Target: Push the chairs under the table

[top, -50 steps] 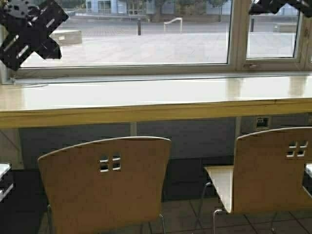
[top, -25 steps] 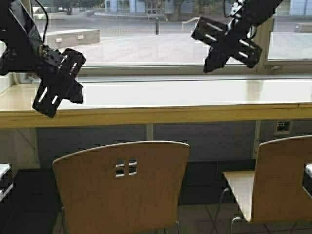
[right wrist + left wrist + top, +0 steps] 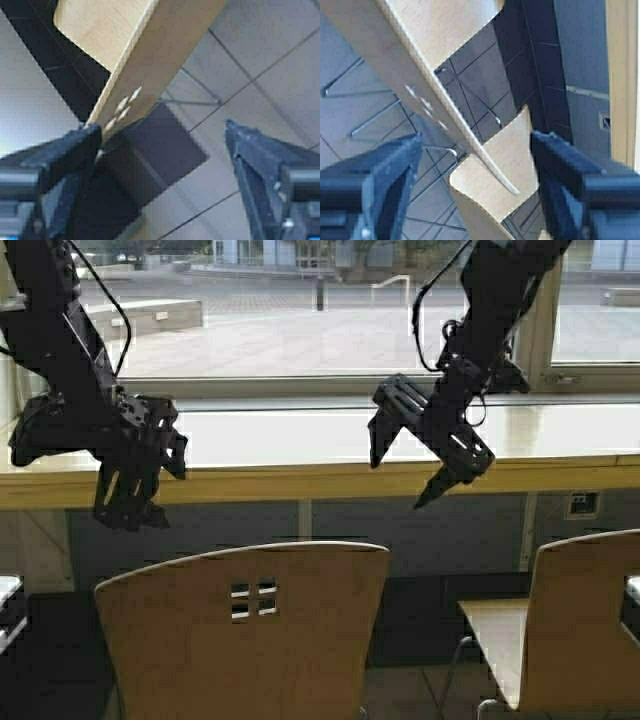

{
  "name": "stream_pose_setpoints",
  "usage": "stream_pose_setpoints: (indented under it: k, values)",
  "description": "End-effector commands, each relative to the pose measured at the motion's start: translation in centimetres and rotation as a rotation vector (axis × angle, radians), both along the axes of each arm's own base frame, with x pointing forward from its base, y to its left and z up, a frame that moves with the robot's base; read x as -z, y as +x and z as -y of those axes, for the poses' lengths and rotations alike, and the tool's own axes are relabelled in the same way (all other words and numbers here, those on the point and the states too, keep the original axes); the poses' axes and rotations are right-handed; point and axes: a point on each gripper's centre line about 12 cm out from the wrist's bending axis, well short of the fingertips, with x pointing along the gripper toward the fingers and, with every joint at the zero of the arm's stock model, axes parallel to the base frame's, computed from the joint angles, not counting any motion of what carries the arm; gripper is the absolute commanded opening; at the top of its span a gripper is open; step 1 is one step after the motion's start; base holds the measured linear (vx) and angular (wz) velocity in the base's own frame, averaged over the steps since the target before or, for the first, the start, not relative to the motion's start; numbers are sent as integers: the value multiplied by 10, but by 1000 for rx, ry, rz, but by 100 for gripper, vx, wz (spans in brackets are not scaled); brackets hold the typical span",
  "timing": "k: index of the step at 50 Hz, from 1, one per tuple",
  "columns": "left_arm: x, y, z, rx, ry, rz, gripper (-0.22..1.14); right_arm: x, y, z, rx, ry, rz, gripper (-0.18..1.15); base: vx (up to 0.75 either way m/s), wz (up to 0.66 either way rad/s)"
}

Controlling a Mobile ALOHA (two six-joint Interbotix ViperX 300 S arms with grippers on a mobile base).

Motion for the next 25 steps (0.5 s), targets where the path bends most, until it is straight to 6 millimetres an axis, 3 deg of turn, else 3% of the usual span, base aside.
stream_pose_setpoints:
  k: [1,11,25]
  values:
    - [4,-2,-2,-57,-33,-13,95,-4,11,-20,84,105,-19,104,8,3]
    - [25,2,-1,-79,-29,-56,95,13,21,-28,103,134,-53,104,8,5]
    - [46,-4,15,-61,-36,-97,95,48,16,-25,134,118,-124,104,8,6]
